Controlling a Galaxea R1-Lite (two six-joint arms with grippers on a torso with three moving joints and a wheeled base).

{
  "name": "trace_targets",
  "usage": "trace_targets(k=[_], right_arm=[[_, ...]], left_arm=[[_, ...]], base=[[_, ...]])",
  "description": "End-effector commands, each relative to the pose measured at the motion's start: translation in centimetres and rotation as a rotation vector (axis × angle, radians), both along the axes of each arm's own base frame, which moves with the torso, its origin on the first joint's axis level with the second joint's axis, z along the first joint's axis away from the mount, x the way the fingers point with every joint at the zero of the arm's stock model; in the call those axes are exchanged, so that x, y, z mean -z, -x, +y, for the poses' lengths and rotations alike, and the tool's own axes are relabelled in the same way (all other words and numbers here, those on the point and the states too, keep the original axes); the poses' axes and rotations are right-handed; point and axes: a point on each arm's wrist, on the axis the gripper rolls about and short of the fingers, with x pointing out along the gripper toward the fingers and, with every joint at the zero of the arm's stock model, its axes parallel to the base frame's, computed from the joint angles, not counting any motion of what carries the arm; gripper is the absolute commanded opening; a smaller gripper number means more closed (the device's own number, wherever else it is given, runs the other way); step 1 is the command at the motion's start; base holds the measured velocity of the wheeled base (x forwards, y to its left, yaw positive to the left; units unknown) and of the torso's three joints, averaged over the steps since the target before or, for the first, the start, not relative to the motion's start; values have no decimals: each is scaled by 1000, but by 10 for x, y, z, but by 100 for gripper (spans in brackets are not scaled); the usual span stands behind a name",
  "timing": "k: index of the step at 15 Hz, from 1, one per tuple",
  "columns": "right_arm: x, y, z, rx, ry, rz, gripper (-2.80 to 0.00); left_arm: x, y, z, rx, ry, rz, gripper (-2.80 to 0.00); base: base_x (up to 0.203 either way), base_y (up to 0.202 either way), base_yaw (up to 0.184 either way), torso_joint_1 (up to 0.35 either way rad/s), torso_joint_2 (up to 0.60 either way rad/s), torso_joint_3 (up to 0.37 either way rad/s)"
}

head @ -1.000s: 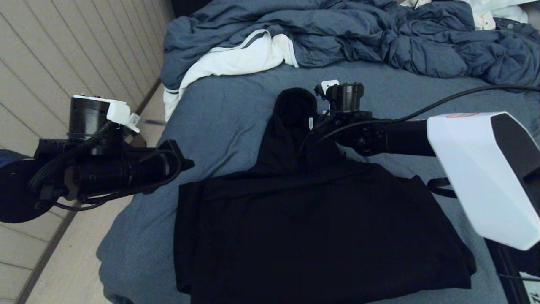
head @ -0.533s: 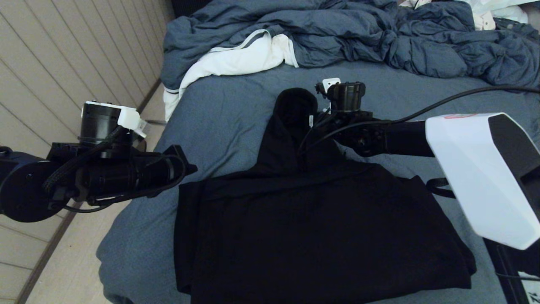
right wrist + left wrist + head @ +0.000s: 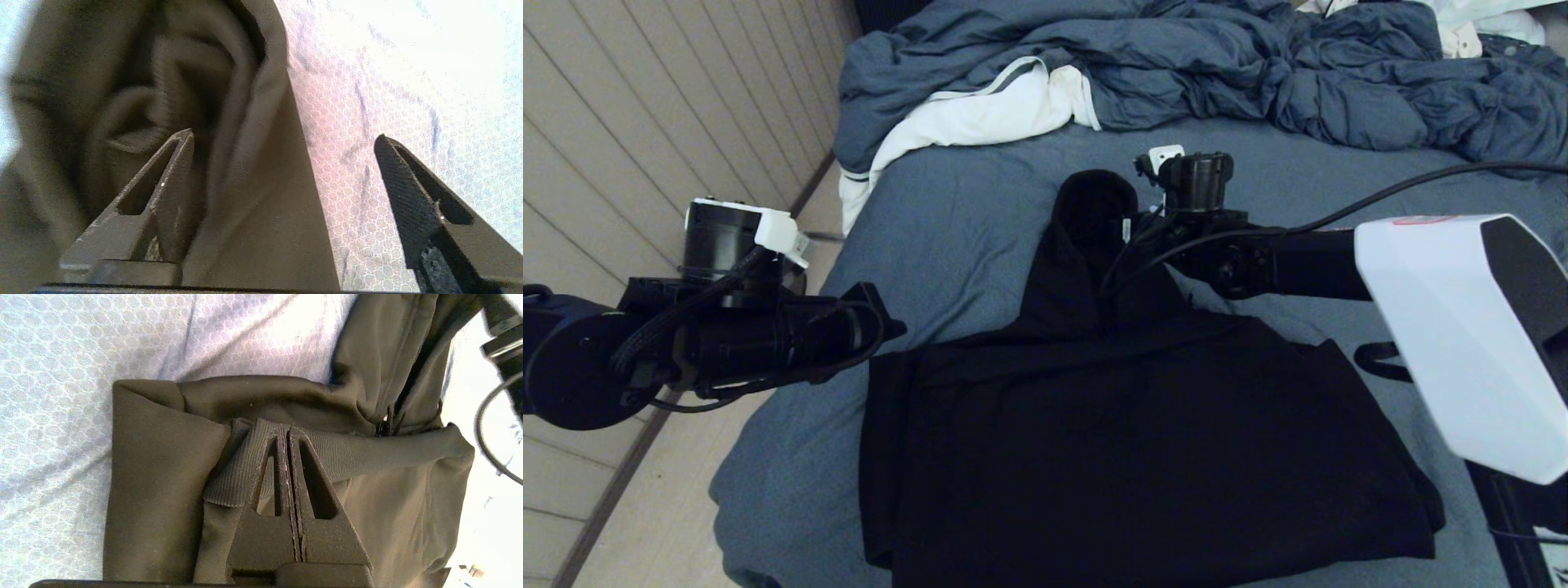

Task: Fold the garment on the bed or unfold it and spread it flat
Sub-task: Fold the black sweatshirt

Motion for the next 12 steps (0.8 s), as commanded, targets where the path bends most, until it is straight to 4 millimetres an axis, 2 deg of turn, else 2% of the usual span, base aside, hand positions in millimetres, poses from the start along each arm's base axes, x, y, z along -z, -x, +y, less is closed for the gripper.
trace_targets(k=[1, 9, 10, 12], right_arm=[[-10, 6, 0, -3, -5, -15, 0], [0, 2, 0, 32, 28, 19, 0], [-2, 3, 0, 29, 26, 14, -280], [-1, 2, -2, 31, 34, 19, -280]], left_arm=[[0, 0, 0, -1, 4, 2, -280], [1, 0, -1, 1, 4, 2, -280], [1, -1, -1, 1, 4, 5, -280], [4, -3, -2, 0, 1, 14, -280]], base=[[0, 0, 0, 0, 0, 0], [0, 0, 0, 0, 0, 0], [0, 0, 0, 0, 0, 0], [0, 0, 0, 0, 0, 0]])
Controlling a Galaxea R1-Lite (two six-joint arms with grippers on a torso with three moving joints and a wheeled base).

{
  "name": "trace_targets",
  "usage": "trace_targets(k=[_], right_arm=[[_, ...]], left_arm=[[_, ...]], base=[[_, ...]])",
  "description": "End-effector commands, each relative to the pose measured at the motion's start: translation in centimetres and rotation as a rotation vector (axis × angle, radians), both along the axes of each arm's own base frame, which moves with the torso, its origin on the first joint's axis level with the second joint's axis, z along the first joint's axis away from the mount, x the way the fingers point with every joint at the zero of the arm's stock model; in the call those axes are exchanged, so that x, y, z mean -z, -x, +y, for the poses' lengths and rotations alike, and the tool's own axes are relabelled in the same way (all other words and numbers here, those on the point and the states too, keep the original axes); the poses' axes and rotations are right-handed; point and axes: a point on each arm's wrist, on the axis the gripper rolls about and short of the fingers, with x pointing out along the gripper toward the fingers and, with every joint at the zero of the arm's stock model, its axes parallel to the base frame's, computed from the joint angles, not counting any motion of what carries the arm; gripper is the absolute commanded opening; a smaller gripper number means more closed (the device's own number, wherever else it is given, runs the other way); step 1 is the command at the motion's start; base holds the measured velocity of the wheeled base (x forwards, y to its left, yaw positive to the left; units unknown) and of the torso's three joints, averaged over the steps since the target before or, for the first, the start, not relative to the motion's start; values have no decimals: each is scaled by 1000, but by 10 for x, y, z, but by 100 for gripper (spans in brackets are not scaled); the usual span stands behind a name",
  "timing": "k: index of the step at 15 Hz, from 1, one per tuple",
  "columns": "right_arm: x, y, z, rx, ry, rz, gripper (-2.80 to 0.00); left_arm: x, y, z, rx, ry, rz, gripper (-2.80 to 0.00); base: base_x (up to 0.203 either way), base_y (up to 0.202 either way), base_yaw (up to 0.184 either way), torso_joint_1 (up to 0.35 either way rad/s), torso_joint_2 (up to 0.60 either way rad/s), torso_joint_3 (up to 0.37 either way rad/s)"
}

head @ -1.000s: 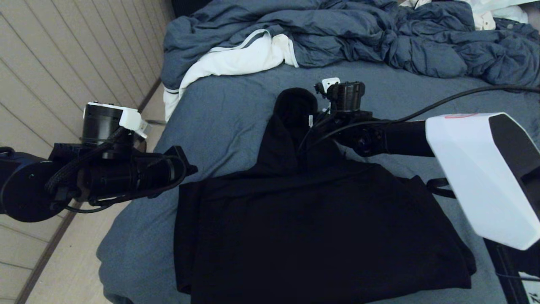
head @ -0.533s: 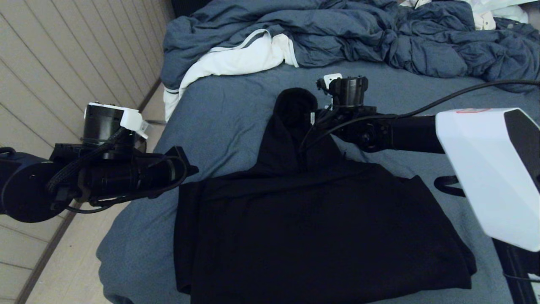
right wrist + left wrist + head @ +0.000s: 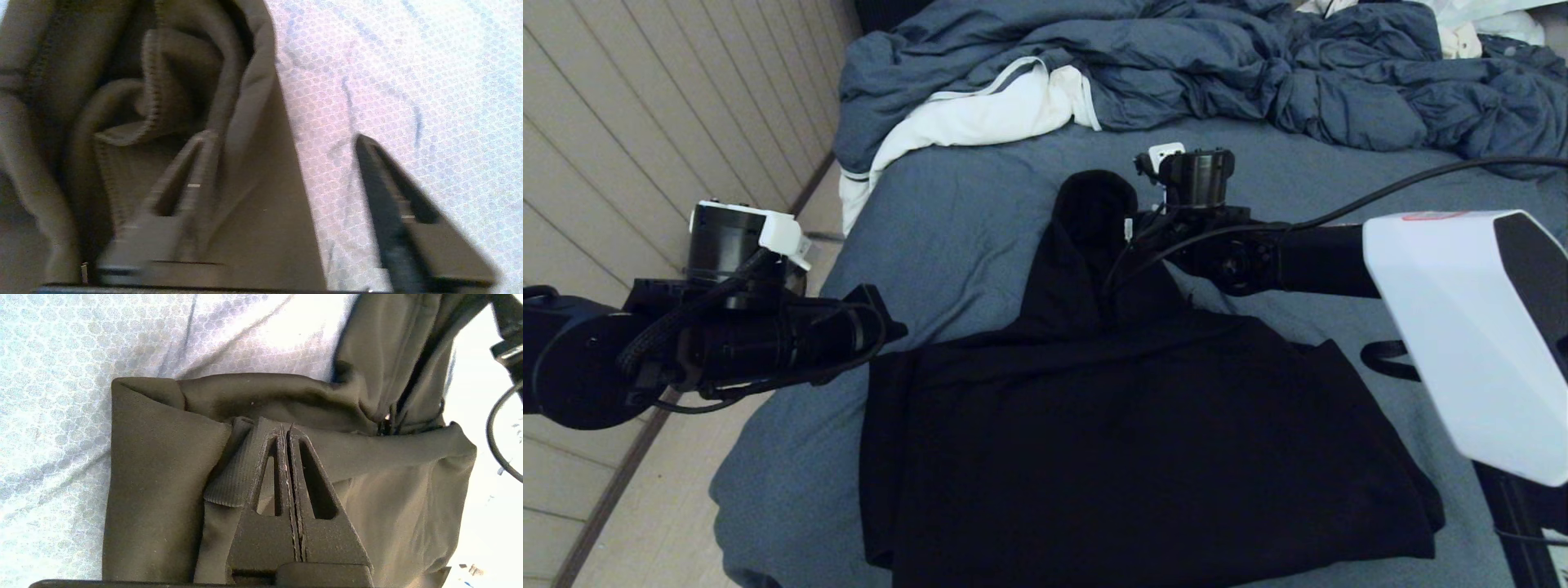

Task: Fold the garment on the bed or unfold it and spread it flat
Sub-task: Fold the black sweatshirt

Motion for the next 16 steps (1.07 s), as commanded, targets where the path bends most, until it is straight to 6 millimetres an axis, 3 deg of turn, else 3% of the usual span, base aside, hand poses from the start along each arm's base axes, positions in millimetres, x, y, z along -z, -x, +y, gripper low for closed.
trace_targets(k=[1, 7, 10, 12, 15, 16], right_arm=[[3, -2, -1, 3, 4, 4, -280], [7, -5, -1, 3, 2, 2, -280], [-3, 1, 0, 5, -5, -16, -280], [-22, 12, 0, 0, -16, -44, -280], [-19, 11, 1, 8, -14, -37, -280], [-15, 9, 2, 19, -9, -29, 0]], left_arm=[[2, -2, -1, -2, 2, 8, -280], [5, -3, -1, -1, -2, 14, -280], [4, -4, -2, -1, 5, -4, -280], [3, -5, -2, 0, 12, -27, -280], [3, -4, -2, 2, 18, -43, -280], [3, -4, -2, 2, 18, -42, -280]], base=[[0, 0, 0, 0, 0, 0], [0, 0, 0, 0, 0, 0], [0, 0, 0, 0, 0, 0], [0, 0, 0, 0, 0, 0], [0, 0, 0, 0, 0, 0], [0, 0, 0, 0, 0, 0]])
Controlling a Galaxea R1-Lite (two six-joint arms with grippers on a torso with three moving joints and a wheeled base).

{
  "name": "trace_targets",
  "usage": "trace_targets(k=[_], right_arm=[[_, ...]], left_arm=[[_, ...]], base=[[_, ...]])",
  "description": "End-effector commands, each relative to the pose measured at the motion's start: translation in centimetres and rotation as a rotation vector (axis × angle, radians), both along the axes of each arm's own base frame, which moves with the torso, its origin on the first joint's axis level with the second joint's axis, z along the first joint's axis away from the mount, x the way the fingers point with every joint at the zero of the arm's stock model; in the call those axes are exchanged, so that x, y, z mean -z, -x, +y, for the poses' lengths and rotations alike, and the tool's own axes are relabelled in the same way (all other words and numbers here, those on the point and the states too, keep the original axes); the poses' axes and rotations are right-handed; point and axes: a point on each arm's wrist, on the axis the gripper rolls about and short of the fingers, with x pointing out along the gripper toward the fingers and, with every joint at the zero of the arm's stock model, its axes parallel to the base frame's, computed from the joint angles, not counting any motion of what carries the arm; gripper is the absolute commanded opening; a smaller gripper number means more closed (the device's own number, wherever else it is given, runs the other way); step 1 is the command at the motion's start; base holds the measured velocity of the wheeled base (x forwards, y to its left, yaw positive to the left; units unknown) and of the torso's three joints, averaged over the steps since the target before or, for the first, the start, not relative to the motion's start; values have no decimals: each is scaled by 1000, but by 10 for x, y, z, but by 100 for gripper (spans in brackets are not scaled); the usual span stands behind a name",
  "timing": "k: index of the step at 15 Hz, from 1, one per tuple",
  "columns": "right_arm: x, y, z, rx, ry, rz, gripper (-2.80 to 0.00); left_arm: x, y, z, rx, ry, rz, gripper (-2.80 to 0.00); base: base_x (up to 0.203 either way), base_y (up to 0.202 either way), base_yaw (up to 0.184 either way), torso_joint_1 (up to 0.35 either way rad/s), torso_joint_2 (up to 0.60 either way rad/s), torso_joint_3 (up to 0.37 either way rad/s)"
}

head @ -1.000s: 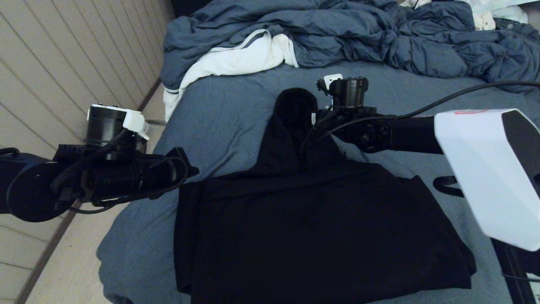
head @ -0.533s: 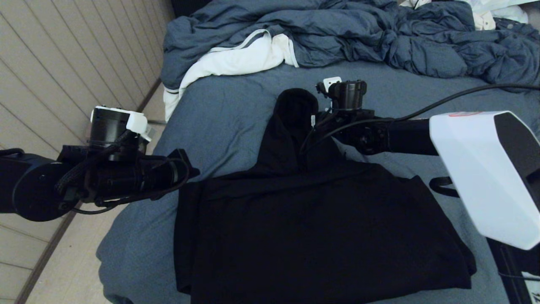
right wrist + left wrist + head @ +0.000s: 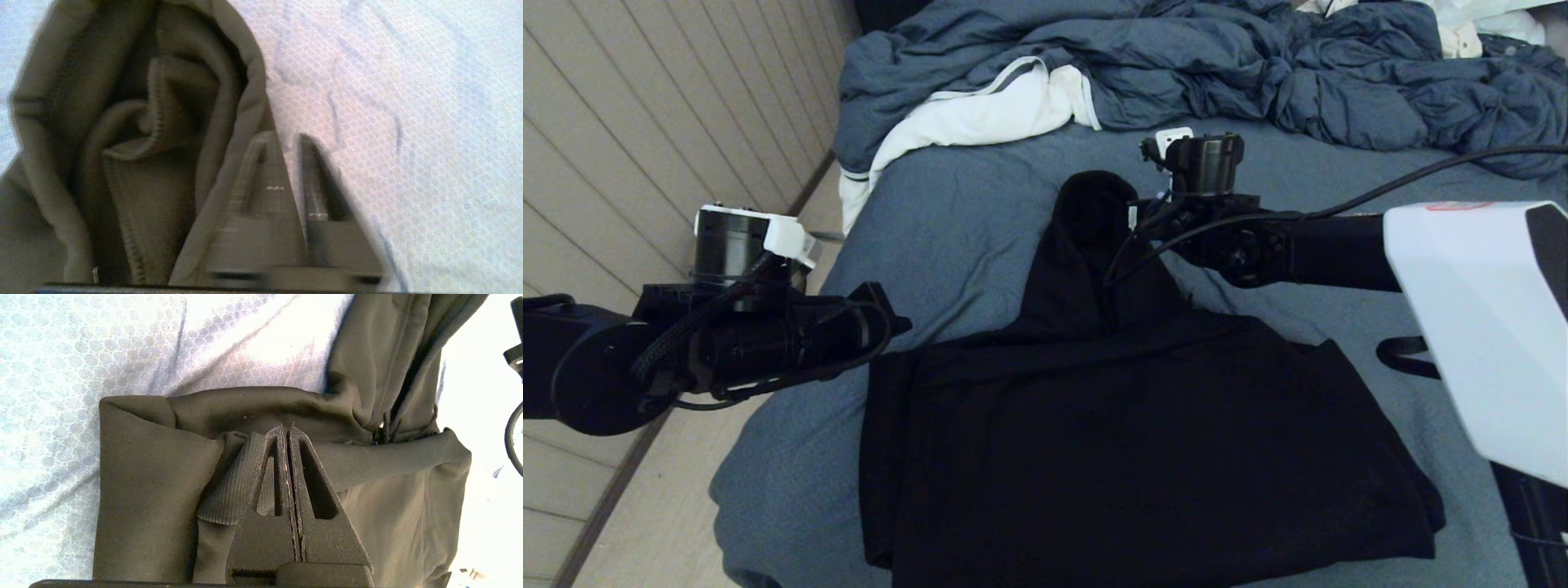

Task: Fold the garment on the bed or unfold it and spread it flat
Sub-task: Fold the black sweatshirt

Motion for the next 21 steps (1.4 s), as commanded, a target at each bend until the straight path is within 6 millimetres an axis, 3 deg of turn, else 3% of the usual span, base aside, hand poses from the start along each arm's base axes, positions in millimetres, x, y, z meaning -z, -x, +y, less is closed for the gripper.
trace_targets(k=[1, 10, 17, 21], right_arm=[[4, -2, 1, 8, 4, 5, 0], [17, -9, 3, -10, 12, 22, 0], [51, -28, 2, -9, 22, 55, 0], [53, -30, -1, -25, 21, 59, 0]], left_arm=[[0, 0, 0, -4, 3, 2, -280], [5, -2, -1, -5, -4, 16, -280], [14, -6, -6, 2, -18, 42, -280], [18, -7, -8, 6, -22, 50, -280]], base=[[0, 0, 0, 0, 0, 0], [0, 0, 0, 0, 0, 0], [0, 0, 0, 0, 0, 0], [0, 0, 0, 0, 0, 0]])
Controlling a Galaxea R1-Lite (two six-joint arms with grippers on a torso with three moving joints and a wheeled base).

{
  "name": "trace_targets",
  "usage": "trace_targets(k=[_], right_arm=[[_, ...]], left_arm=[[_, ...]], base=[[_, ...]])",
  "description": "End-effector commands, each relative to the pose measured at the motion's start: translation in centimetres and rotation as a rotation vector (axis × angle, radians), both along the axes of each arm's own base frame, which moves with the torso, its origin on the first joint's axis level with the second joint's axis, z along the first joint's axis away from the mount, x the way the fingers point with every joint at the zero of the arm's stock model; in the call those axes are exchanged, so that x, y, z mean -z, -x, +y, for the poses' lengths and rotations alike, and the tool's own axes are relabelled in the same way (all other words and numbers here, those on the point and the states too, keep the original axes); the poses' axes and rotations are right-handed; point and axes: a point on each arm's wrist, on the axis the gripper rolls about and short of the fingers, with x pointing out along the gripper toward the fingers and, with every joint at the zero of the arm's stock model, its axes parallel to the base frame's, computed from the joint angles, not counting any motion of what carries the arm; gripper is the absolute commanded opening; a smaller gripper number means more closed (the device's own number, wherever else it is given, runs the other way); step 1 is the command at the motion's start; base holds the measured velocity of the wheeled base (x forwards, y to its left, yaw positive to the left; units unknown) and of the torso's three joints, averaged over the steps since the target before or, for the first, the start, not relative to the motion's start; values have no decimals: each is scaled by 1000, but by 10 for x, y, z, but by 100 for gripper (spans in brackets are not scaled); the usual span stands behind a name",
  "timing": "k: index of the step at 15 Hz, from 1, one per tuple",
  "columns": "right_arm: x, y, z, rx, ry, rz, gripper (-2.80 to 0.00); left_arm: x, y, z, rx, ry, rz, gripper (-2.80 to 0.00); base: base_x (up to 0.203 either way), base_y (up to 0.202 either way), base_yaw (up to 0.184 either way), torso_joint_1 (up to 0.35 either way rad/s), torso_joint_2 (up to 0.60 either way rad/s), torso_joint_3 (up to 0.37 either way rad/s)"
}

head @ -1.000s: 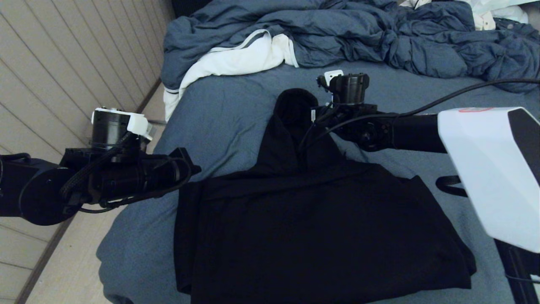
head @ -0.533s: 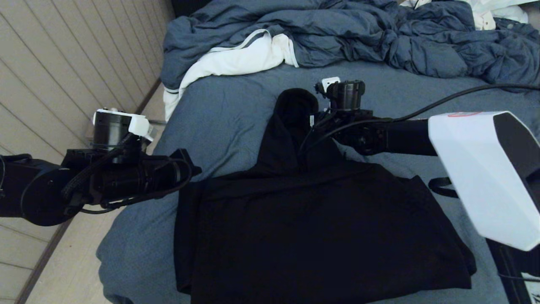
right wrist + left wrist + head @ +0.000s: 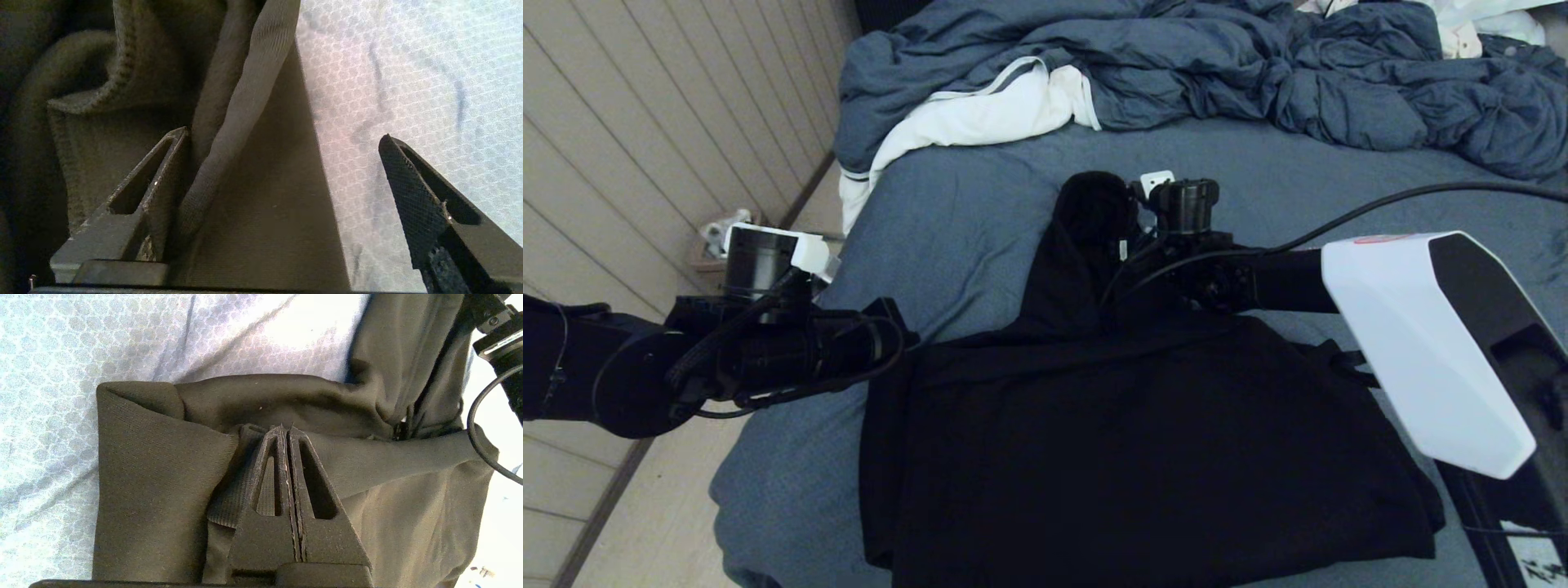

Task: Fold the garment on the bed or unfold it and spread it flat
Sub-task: Fold the black sweatshirt

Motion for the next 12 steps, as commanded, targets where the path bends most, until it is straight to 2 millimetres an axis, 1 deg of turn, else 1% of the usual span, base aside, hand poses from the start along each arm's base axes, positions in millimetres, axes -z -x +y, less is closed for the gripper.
trace_targets(k=[1, 4, 5, 8, 9, 12], right_arm=[[3, -1, 0, 1, 2, 4, 0], [3, 0, 2, -6, 3, 9, 0], [2, 0, 2, -6, 3, 9, -280], [2, 0, 1, -6, 4, 7, -280], [1, 0, 1, -7, 4, 7, 0], [3, -1, 1, -5, 4, 7, 0]], left_arm=[[2, -1, -1, -1, 2, 4, -280], [2, -1, -1, -1, 3, 7, -280], [2, -1, -1, -1, 3, 7, -280], [2, -1, -2, 3, 2, 7, -280], [3, -1, -2, 5, 1, 7, -280], [3, 0, -2, 5, 1, 9, -280]], base=[[0, 0, 0, 0, 0, 0], [0, 0, 0, 0, 0, 0], [0, 0, 0, 0, 0, 0], [0, 0, 0, 0, 0, 0], [0, 0, 0, 0, 0, 0], [0, 0, 0, 0, 0, 0]])
